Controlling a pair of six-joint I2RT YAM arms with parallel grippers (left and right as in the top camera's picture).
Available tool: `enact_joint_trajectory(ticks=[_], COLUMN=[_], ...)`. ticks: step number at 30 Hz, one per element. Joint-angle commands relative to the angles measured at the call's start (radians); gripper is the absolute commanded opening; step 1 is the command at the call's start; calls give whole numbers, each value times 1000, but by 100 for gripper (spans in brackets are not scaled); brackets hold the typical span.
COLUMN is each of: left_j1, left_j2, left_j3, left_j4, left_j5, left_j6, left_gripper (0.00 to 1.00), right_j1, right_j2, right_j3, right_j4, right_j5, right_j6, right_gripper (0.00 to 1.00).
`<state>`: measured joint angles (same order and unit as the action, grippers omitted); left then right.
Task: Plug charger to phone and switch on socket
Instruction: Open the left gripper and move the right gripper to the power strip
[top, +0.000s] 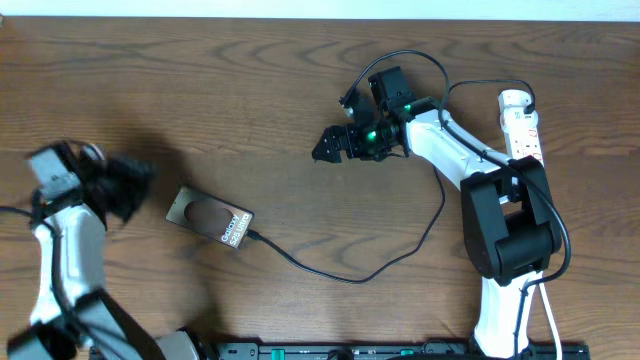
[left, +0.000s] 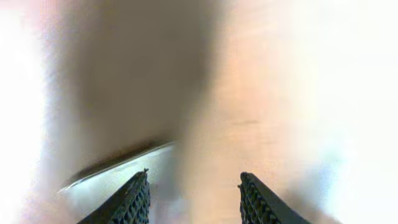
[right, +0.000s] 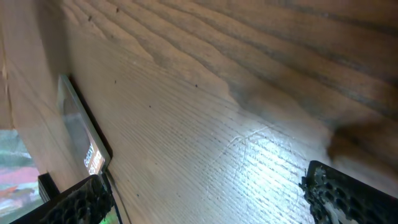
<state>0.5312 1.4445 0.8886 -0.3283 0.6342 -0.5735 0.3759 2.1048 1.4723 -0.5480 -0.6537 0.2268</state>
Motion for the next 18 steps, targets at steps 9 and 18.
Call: enact_joint_trajectory(ticks=[9,18], left_j1=[-283,-468], left_j2=[-98,-95], left_j3=[48,48], left_j4=[273,40], left_j5=[436,-130], left_j6=[40,84], left_gripper=[44,44], right_j1=[-69,-235], right_j2=[-33,-198], right_j3=[45,258], right_j4=[23,-209], right_j5=[1,135], right_j6=[-7,-90], right_gripper=[99,99])
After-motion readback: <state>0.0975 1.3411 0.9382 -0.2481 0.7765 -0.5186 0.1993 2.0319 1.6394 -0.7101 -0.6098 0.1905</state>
